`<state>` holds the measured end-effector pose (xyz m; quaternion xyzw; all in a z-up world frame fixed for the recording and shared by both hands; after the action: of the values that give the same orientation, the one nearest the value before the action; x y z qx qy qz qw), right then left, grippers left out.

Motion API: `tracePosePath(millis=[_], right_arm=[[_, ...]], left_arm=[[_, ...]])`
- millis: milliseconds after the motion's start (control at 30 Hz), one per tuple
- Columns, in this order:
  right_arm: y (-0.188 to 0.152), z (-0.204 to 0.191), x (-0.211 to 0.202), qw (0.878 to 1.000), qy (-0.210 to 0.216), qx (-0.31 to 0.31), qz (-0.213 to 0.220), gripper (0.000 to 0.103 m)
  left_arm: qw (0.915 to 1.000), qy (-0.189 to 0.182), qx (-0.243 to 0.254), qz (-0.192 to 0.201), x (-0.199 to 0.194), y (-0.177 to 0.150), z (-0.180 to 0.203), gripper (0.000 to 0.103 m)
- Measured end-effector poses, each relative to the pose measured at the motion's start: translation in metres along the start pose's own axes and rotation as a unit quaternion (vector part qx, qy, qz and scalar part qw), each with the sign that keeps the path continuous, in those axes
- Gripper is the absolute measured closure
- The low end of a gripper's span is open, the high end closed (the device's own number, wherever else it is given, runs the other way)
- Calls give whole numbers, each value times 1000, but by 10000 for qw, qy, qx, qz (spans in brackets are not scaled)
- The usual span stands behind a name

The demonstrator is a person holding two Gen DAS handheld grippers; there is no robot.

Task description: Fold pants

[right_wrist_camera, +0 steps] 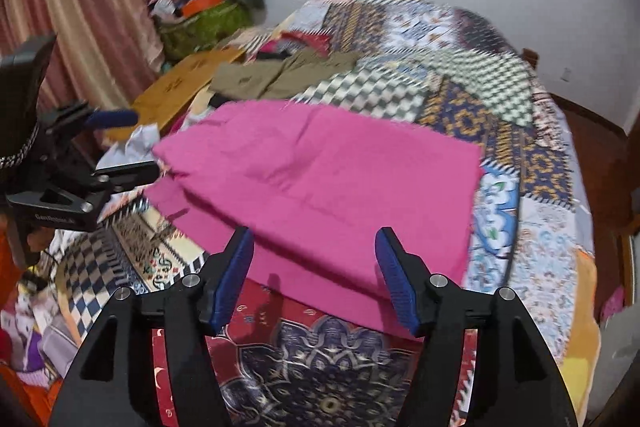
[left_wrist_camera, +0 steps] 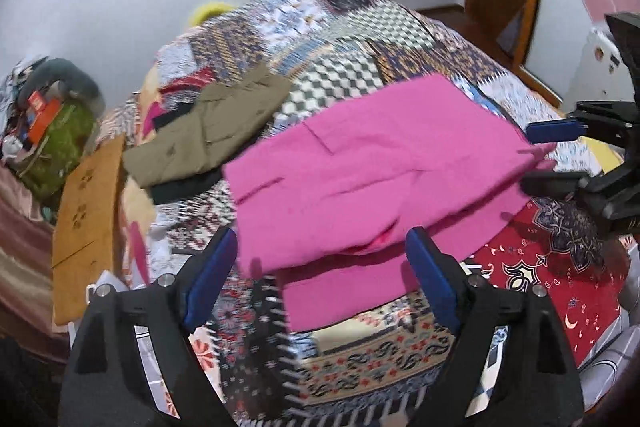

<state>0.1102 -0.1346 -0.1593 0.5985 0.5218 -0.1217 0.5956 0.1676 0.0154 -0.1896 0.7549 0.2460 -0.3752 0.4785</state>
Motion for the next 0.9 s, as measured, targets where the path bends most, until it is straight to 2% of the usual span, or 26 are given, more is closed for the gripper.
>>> tracePosePath(millis=[167,267,300,333,367,400,433,500,533,600,767,900], right_arm=[[-6,-5,31,9990,-34,-242,-369,44],[-5,-1,41,9989,-32,-213,-415,44],[-4,1,44,9989,-31,-198,-423,48],[-3,2,46,9990,-24,-196,-402,59],[-2,2,46,9989,-11,-207,-409,64],[-2,3,46,9989,-4,-212,-408,74],[-1,3,46,9990,-13,-215,-391,83],[2,4,43,9991,-50,-247,-328,91],[2,4,40,9993,-67,-265,-267,93],[5,4,32,9993,-107,-332,-126,95],[12,1,11,9962,-406,-714,273,97],[14,5,-3,9957,-450,-708,396,97]], left_arm=[[9995,-35,291,-141,18,4,17,16],[9988,-60,436,-194,26,6,24,16],[9986,-65,472,-215,28,6,25,17],[9984,-66,508,-236,31,6,26,17],[9982,-49,539,-251,34,7,27,18],[9983,-38,537,-232,35,7,28,31],[9984,23,521,-201,36,9,27,39],[9984,20,495,-254,38,11,26,65],[9986,19,464,-258,39,12,25,69],[9988,-52,443,-215,37,14,26,86],[9990,-164,420,17,17,23,30,89],[9984,-256,484,116,6,25,37,90]])
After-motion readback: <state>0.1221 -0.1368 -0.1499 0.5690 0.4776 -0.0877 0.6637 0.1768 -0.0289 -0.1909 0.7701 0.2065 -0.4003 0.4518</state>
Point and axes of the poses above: each gripper's, at about its wrist camera, not at the fingertips, and x roughly the way its jaws point, z to its right, y to its top, the point moved 1 cm from there along x, roughly the way its jaws point, and after that the axes turned 10 degrees about x, right-handed, at the moved point
